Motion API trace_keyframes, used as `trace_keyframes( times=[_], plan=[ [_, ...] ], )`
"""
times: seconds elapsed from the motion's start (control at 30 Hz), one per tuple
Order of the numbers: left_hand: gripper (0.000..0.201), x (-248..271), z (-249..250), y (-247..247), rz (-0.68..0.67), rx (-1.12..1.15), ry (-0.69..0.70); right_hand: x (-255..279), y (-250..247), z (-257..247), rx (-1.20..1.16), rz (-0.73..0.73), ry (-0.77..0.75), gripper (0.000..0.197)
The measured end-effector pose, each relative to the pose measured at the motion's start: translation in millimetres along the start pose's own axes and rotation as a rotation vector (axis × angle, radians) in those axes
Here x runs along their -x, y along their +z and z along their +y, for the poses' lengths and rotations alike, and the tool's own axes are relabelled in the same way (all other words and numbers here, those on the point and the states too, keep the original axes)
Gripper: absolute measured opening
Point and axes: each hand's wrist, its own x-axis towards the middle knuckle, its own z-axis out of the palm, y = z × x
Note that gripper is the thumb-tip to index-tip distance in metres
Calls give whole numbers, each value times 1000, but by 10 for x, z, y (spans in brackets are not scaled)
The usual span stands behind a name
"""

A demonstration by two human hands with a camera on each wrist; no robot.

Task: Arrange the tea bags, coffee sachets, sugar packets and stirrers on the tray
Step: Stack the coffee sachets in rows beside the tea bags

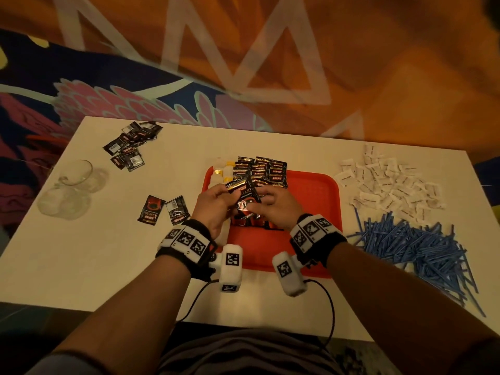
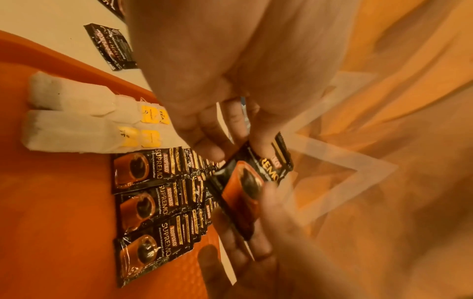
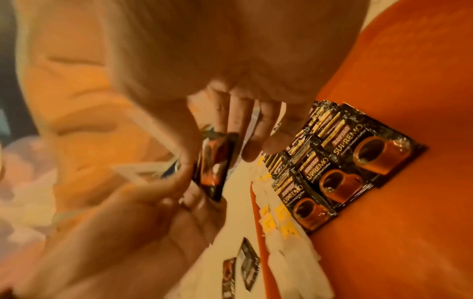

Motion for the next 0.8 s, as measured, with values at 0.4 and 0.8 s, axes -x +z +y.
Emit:
trace_keyframes(
  times=[0.4,0.8],
  plan=[
    [13,19,-77,62,-10,54,-40,79,127,27,362,73,-77,14],
    [12,-89,-309,-16,130,-320,123,126,432,244,493,29,-69,15]
  ],
)
